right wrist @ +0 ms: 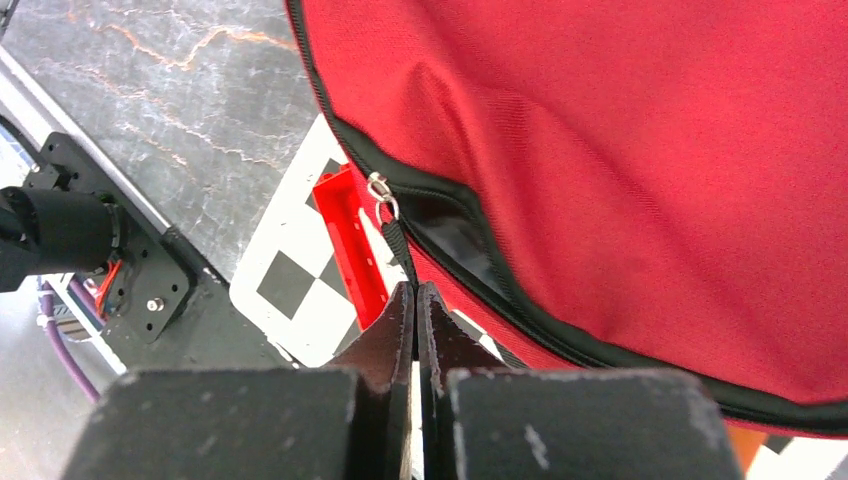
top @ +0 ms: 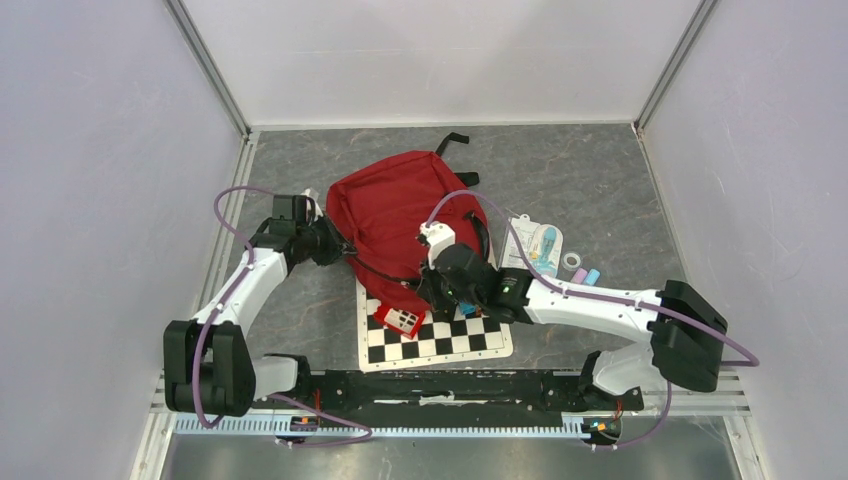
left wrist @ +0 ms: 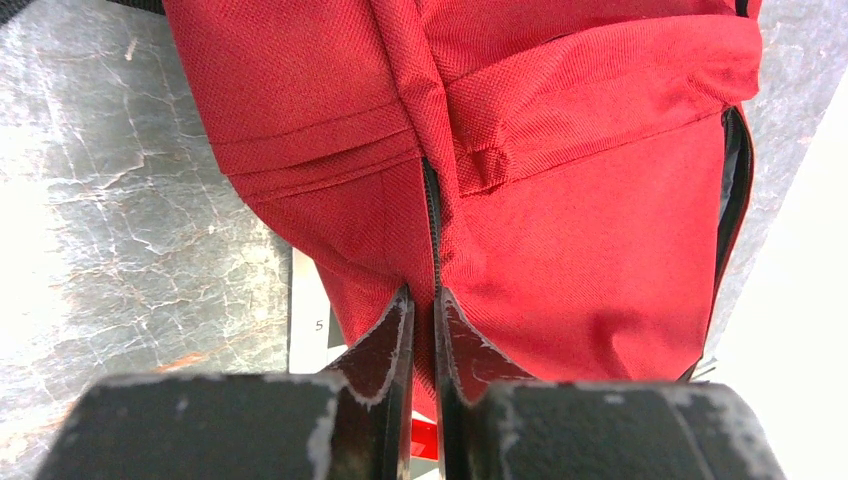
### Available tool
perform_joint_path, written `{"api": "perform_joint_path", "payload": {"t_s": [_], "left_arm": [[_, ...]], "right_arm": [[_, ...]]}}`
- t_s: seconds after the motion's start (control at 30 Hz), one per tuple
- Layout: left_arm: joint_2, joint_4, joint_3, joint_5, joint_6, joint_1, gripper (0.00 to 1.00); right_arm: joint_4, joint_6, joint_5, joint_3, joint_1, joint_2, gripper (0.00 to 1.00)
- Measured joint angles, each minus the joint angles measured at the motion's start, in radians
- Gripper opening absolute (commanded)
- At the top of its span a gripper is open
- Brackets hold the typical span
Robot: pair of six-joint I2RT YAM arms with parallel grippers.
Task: Pack the student bag
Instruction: Zip the student bag at the center of the board.
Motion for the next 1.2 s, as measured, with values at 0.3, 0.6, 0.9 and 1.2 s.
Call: {"api": "perform_joint_path", "payload": {"t_s": [0.3,0.6,0.9,1.2], "left_arm": [[0.004,-0.001,0.002,-0.022,0.026,0.003,0.02],[0.004,-0.008,0.007,-0.027,0.044,0.006,0.16],[-0.1,-0.003,-0.012,-0.041,0.036,0.019,0.74],[-0.235,-0.007,-0.143,-0.053,-0.062,-0.114,0.77]], "right_arm": [[-0.042,-0.029,0.002,-0.092,-0.106,-0.105,0.0],[-0.068,-0.066,-0.01,-0.143,-0.165,-0.158,0.0],[-0.059,-0.088,-0.07,-0.156,-0.157,-0.157,0.0],[-0.03,-0.097,-0.073,-0.15,-0.092,-0.103,0.0]]}}
